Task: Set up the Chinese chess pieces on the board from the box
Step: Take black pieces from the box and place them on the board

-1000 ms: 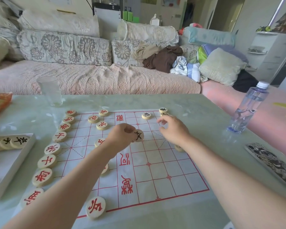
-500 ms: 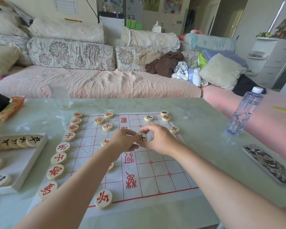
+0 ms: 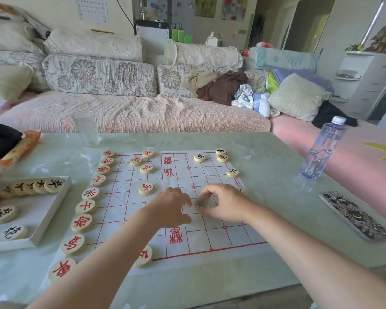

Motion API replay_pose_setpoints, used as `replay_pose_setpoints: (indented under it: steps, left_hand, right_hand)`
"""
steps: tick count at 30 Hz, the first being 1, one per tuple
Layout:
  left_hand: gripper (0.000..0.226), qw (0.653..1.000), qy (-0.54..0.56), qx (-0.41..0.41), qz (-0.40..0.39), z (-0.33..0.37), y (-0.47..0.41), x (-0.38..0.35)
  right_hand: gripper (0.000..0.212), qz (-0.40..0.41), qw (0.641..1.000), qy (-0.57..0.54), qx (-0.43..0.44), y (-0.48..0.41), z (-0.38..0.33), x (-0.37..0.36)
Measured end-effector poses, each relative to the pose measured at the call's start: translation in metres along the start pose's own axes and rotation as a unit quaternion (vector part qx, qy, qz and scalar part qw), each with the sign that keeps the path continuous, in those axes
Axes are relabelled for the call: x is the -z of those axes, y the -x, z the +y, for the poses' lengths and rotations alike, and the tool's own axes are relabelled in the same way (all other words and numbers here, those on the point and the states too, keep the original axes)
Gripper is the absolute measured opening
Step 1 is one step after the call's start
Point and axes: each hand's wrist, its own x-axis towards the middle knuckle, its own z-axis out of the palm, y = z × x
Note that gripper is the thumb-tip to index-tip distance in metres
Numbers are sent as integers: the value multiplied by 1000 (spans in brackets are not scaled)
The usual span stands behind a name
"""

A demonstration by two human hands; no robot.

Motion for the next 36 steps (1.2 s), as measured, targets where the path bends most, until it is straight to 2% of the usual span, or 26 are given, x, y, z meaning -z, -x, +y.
replay_pose_setpoints:
  steps: [4, 9, 14, 25, 32, 36]
  left_hand:
    - [42, 1000, -13, -2, 6, 1, 7, -4]
    - [34, 997, 14, -24, 75, -3, 24, -6]
    - [24, 992, 51, 2, 116, -19, 49, 9]
    - [17, 970, 99, 148, 164, -108, 137, 55]
    - [19, 938, 103, 250, 217, -183, 199, 77]
    - [21, 911, 126, 307, 244, -232, 228, 79]
  right_hand:
    - [30, -26, 998, 53, 1, 3, -1, -6]
    - [27, -24, 999, 46, 0, 1, -18, -2]
    - [25, -17, 999, 24, 30, -1, -48, -10]
    - [18, -13, 991, -113, 67, -27, -149, -71]
    - [19, -47, 985, -102, 129, -65, -247, -115]
    - [25, -86, 979, -58, 173, -86, -297, -140]
